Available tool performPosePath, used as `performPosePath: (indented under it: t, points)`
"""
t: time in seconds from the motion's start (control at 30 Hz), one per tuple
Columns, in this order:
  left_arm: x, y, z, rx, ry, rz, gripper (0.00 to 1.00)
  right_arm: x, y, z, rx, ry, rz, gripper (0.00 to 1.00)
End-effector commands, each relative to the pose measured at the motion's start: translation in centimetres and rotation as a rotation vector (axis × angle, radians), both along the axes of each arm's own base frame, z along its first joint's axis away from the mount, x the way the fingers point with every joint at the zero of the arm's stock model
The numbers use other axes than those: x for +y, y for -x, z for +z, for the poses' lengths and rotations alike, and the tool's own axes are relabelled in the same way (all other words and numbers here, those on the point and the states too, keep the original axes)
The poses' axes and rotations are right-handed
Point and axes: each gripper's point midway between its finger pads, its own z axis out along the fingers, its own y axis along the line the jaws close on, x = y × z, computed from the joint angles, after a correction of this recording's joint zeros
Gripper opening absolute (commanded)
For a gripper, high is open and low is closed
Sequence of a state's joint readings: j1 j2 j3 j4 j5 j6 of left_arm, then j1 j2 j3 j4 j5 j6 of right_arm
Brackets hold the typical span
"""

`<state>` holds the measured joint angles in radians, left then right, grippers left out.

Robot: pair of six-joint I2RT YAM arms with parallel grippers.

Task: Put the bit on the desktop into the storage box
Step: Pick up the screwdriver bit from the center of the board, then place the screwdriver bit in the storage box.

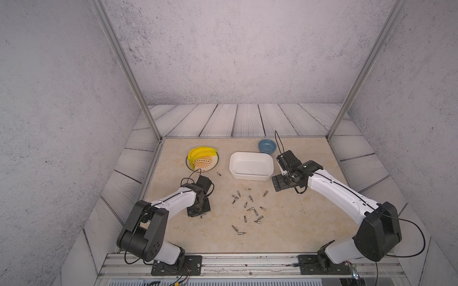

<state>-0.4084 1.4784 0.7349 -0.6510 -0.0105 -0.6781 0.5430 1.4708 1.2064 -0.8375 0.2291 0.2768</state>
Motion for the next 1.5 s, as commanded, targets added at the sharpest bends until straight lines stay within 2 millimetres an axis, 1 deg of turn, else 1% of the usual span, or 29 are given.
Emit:
performPosePath:
  t: [0.0, 0.13, 0.27, 0.37, 0.43, 0.5, 0.57, 0.67, 0.73, 0.83, 0.9, 1.0, 1.17, 1.37, 1.47]
  points:
    - [-1.3, 0.0, 0.6, 0.025, 0.04, -0.047, 0.0, 0.2, 0.6, -1.1, 0.029, -0.002, -0.012, 0.96]
    - [-2.4, -2.6, 5.4, -0.061, 0.068, -0.09, 0.0, 0.4, 0.8, -1.7, 0.032, -0.033, -0.023, 0.96]
    - [-4.2, -6.1, 10.5, -0.163, 0.113, -0.13, 0.0, 1.0, 1.1, -2.2, 0.051, -0.078, -0.038, 0.96]
    - [-6.3, -9.0, 13.0, -0.22, 0.168, -0.169, 0.0, 0.9, 1.4, -2.4, 0.057, -0.09, -0.058, 0.96]
    - [-8.3, -11.0, 13.8, -0.236, 0.232, -0.193, 0.0, 0.8, 1.6, -2.4, 0.06, -0.097, -0.07, 0.96]
    - [-10.5, -13.0, 13.9, -0.242, 0.297, -0.215, 0.0, 1.1, 1.9, -2.6, 0.067, -0.123, -0.079, 0.96]
    - [-12.4, -15.2, 13.7, -0.251, 0.32, -0.235, 0.0, 1.6, 2.4, -3.0, 0.078, -0.163, -0.077, 0.96]
    - [-14.3, -18.0, 13.1, -0.241, 0.314, -0.252, 0.0, 1.8, 3.0, -3.7, 0.092, -0.186, -0.075, 0.95]
    - [-15.5, -19.8, 12.6, -0.233, 0.31, -0.263, 0.0, 1.8, 3.4, -4.1, 0.109, -0.185, -0.079, 0.93]
    - [-17.3, -21.8, 12.1, -0.243, 0.329, -0.274, 0.0, 1.9, 4.0, -5.0, 0.137, -0.189, -0.097, 0.9]
    - [-18.2, -22.7, 11.5, -0.244, 0.335, -0.279, 0.0, 2.0, 4.1, -5.4, 0.146, -0.197, -0.106, 0.89]
    - [-19.1, -23.7, 10.3, -0.226, 0.333, -0.283, 0.0, 2.4, 4.1, -6.0, 0.155, -0.201, -0.111, 0.89]
    - [-20.0, -24.7, 10.3, -0.231, 0.31, -0.295, 0.0, 2.9, 3.8, -6.4, 0.162, -0.186, -0.104, 0.89]
    - [-20.4, -24.6, 10.3, -0.218, 0.265, -0.325, 0.0, 3.6, 3.4, -6.8, 0.174, -0.161, -0.089, 0.88]
    - [-20.6, -24.0, 10.4, -0.181, 0.275, -0.344, 0.01, 3.9, 3.2, -7.2, 0.188, -0.152, -0.085, 0.88]
